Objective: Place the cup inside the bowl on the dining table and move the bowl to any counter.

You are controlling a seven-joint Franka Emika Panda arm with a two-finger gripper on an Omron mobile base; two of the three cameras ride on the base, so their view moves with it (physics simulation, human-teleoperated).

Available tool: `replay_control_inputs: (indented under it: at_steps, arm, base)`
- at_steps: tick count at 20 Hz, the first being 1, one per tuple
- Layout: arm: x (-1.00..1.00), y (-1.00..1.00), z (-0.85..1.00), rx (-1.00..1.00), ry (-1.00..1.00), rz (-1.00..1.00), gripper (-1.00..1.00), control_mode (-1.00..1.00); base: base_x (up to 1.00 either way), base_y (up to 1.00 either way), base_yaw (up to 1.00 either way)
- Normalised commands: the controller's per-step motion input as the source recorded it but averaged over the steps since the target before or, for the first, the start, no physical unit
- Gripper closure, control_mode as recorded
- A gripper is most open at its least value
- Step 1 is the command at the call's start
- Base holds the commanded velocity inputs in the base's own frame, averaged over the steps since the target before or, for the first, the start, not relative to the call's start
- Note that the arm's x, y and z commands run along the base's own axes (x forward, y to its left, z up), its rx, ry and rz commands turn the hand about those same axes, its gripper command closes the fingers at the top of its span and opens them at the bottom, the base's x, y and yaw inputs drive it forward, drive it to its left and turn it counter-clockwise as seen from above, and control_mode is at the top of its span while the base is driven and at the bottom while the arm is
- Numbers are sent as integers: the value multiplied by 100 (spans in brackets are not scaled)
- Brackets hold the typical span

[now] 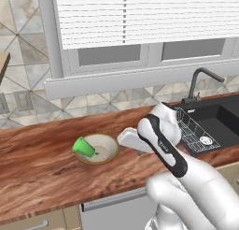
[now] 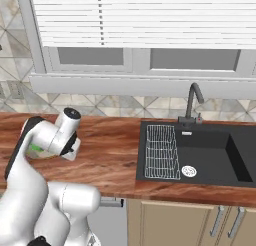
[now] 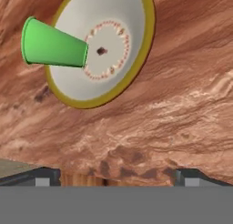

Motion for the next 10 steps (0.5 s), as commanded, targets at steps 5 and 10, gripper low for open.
replay_control_inputs:
  at_steps: [5,10]
  arm:
    - [-67,-3,36,-6,-5,0,-100,-100]
    - [-59,-2,38,-5,-7,0,-100,-100]
  base:
    - [0,0,0]
    - [0,0,0]
